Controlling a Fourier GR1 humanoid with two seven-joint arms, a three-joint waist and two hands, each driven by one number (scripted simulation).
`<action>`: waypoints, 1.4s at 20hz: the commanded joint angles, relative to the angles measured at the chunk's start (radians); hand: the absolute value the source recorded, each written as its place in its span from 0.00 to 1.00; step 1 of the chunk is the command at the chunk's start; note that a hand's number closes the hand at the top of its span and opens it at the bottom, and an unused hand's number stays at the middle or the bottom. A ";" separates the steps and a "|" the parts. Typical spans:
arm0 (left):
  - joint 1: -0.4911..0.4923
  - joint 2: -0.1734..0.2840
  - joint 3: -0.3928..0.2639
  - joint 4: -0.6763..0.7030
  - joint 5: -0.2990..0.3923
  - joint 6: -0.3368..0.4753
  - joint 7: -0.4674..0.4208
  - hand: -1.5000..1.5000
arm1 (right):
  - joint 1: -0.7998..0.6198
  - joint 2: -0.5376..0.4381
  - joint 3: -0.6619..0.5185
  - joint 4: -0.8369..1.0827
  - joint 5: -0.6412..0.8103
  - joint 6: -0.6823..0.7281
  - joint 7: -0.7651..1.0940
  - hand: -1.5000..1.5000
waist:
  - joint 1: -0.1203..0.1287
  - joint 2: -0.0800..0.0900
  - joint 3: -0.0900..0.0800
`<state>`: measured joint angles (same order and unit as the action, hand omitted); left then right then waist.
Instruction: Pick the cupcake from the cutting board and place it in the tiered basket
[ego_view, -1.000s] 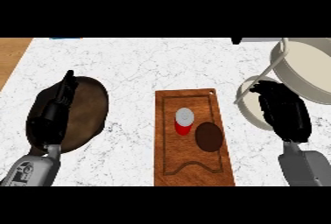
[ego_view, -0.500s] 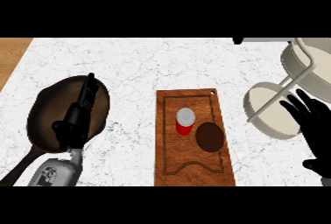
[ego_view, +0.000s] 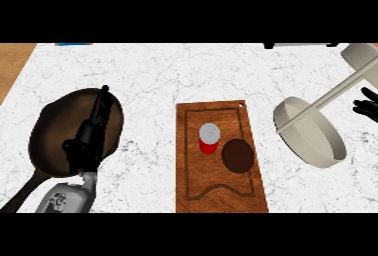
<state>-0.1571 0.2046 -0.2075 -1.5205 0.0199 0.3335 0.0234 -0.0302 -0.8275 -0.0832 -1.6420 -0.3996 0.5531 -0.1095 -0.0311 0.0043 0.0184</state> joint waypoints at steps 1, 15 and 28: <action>-0.028 0.009 0.003 -0.001 -0.003 -0.009 0.020 0.50 | -0.080 -0.108 0.003 -0.196 0.163 -0.055 0.054 0.00 | 0.011 -0.018 -0.024; 0.026 -0.052 -0.050 -0.091 -0.062 0.017 0.066 0.50 | -0.197 -0.007 0.334 -0.718 0.294 -0.195 0.799 0.00 | 0.038 -0.007 -0.019; 0.019 -0.075 -0.001 -0.029 -0.093 -0.019 0.027 0.50 | -0.242 0.105 0.425 -0.637 0.378 -0.008 0.970 0.00 | 0.029 -0.005 -0.018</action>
<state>-0.1560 0.1496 -0.2022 -1.5571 -0.0483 0.3032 0.0570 -0.3452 -0.7233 0.3503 -2.2749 -0.0770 0.4841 0.8694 0.0029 -0.0011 -0.0009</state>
